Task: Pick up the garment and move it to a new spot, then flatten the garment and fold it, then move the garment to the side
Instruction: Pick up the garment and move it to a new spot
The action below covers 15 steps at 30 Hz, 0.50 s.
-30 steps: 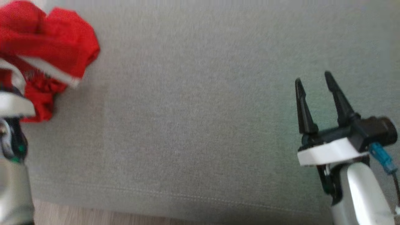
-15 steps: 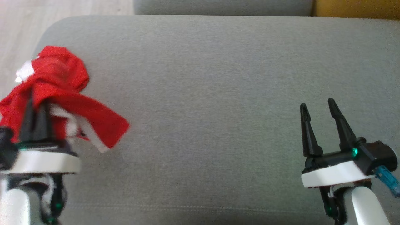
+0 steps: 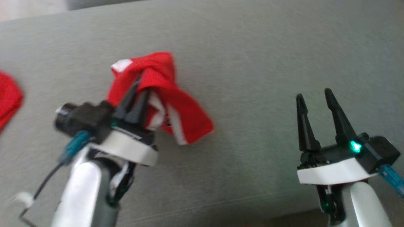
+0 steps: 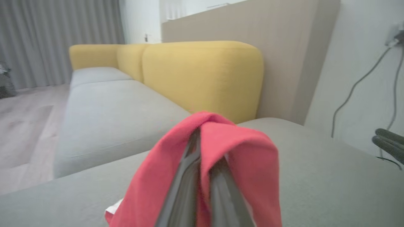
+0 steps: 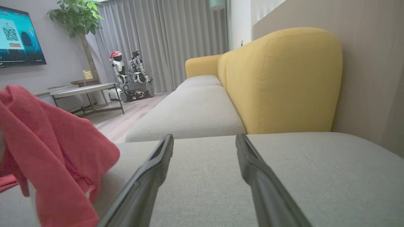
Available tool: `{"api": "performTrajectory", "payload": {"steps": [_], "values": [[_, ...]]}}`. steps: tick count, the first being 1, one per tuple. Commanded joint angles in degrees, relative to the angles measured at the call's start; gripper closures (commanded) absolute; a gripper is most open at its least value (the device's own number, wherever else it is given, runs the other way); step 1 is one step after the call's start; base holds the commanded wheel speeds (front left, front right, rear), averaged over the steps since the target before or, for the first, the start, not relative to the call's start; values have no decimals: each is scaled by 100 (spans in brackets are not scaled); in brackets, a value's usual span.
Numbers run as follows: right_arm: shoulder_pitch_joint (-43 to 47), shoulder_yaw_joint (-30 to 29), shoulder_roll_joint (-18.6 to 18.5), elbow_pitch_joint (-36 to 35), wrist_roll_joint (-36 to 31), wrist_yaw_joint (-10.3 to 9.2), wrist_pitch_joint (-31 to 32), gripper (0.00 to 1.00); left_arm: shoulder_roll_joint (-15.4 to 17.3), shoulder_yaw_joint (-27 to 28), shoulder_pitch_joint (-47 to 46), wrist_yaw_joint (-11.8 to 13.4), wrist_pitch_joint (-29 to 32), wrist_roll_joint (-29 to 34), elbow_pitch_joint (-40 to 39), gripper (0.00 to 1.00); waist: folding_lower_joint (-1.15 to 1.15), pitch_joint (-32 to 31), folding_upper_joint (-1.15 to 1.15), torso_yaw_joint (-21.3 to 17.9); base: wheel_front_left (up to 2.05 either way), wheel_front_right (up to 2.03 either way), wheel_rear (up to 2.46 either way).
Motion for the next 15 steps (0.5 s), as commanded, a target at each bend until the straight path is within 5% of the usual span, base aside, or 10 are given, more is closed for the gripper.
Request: {"api": "performTrajectory", "payload": {"steps": [1, 7, 15], "values": [[-297, 216, -13, -225, 82, 44, -129, 0, -26, -39, -435, -38, 26, 45, -69, 100, 0, 430, 0, -678, 0, 0, 0], [-369, 331, -13, -144, 282, 44, -319, 0, -136, -514, -876, -73, 173, -14, 404, 100, 0, 802, 0, -1325, 0, 0, 0], [-429, 418, -13, -18, 470, 44, -481, 0, 72, -282, -1049, 32, 404, -57, 1532, 100, 0, 1099, 0, -1500, 0, 0, 0]]}}
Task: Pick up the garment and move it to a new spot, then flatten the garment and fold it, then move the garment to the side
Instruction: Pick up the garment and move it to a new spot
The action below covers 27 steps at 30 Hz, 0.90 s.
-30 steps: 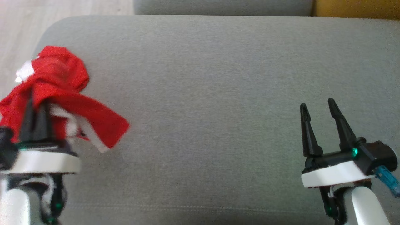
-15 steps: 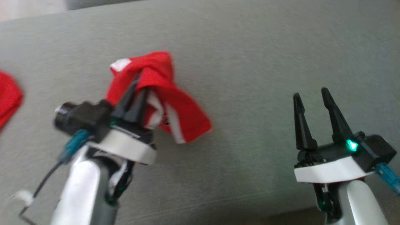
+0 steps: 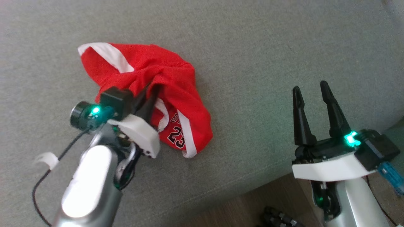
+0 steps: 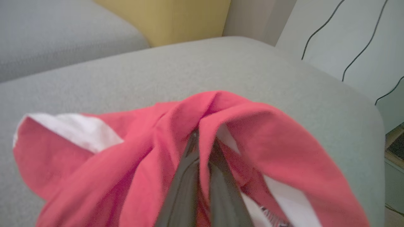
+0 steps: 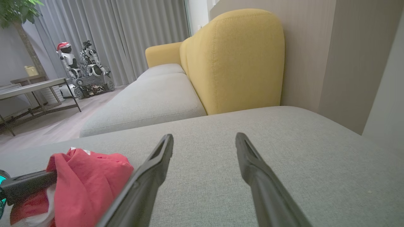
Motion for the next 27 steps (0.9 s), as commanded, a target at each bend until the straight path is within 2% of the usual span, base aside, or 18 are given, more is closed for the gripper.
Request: {"api": "performTrajectory", "payload": {"steps": [1, 2, 3, 4, 5, 10, 17, 21, 27], "values": [[-185, 152, -15, -156, 42, 44, -71, 0, 110, 225, -261, 17, -22, -74, -78, 100, 0, 160, 0, -86, 0, 0, 0], [-214, 162, -15, -141, 42, 44, -82, 0, 143, 233, -290, 8, -39, -92, 44, 100, 0, 179, 0, -65, 0, 0, 0], [-243, 166, -15, -127, 37, 44, -90, 0, 158, 234, -323, -3, -72, -120, 140, 87, 0, 195, 0, -31, 0, 0, 0], [-272, 171, -15, -110, 37, 44, -97, 0, 162, 233, -344, -12, -107, -151, 220, 25, 0, 203, 0, 10, 0, 0, 0], [-302, 173, -15, -92, 18, 44, -103, 0, 160, 224, -362, -21, -143, -184, 288, 0, 0, 202, 0, 58, 0, 0, 0], [-392, 173, -15, -4, -100, 44, -99, 0, 134, 176, -313, -49, -413, -331, 485, 0, 0, 60, 0, 378, 0, 0, 0], [-383, 83, -15, 25, -276, 44, 86, 0, 99, 181, 106, 44, -823, -429, 367, 0, 0, -282, 0, 995, 0, 0, 0], [-349, 13, -15, 4, -361, 44, 219, 0, 117, 334, 337, 238, -1132, -461, 255, 0, 0, -455, 0, 1320, 0, 0, 0], [-264, -131, -15, -16, -497, 44, 380, 0, 158, 805, 513, 683, -1659, -513, 239, 0, 0, -705, 0, 1728, 0, 0, 0]]}}
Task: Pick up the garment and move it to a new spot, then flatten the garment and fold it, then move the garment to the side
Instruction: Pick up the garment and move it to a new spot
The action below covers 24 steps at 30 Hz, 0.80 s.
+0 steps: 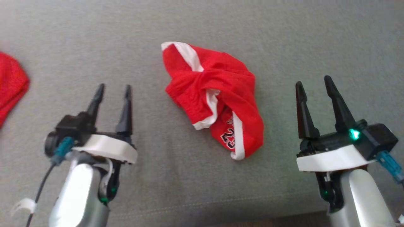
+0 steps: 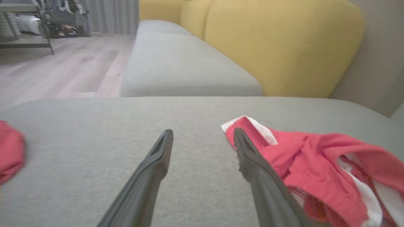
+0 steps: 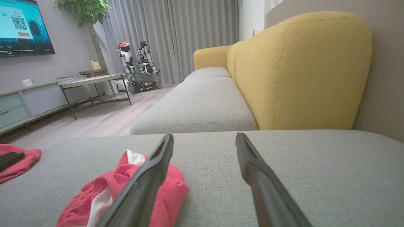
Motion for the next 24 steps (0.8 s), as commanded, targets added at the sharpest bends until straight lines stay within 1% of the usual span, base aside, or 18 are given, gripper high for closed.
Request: {"api": "performTrajectory", "payload": {"steps": [1, 4, 8, 12, 16, 24], "values": [[16, 73, -13, -194, -57, 44, 65, 0, 113, 300, -22, 91, -101, -31, -186, 0, 0, -212, 0, 235, 0, 0, 0], [79, 11, -13, -165, -136, 44, 138, 0, 185, 505, 122, 214, -194, -58, -187, 0, 0, -343, 0, 367, 0, 0, 0], [193, -50, -13, -132, -173, 44, 223, 0, 293, 662, 359, 243, -250, -85, -254, 0, 0, -499, 0, 473, 0, 0, 0], [328, -110, -13, -105, -247, 44, 281, 0, 427, 628, 563, 142, -270, -28, -383, 0, 0, -644, 0, 506, 0, 0, 0], [432, -132, -13, -79, -258, 44, 319, 0, 494, 597, 717, 126, -273, 8, -482, 0, 0, -760, 0, 485, 0, 0, 0], [842, -254, -13, -26, -46, 44, 374, 0, 512, 500, 1322, 255, -151, 27, -771, 0, 0, -1230, 0, 417, 0, 0, 0]]}}
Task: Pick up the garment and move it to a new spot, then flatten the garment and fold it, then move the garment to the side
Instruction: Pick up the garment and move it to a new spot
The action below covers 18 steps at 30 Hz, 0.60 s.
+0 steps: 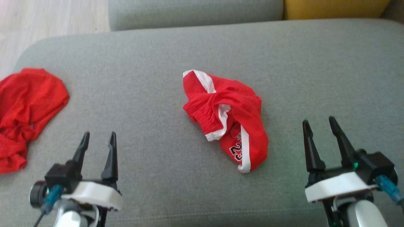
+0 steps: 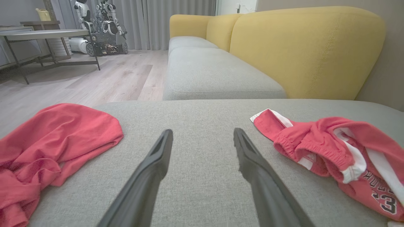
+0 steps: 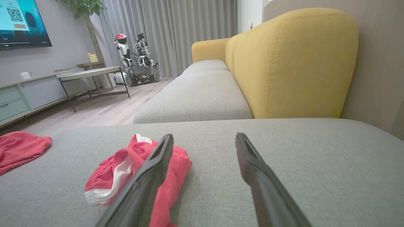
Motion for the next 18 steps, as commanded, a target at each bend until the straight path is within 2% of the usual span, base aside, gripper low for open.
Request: {"api": "performTrajectory", "payload": {"steps": [1, 18], "values": [[-50, 108, -14, -171, 67, 44, 28, 0, 119, 181, -96, 71, 16, 26, -265, 0, 0, -128, 0, -30, 0, 0, 0], [189, 71, -14, -269, 183, 44, 137, 0, 167, 100, 171, 220, 254, -1, -566, 0, 0, -322, 0, -54, 0, 0, 0]]}}
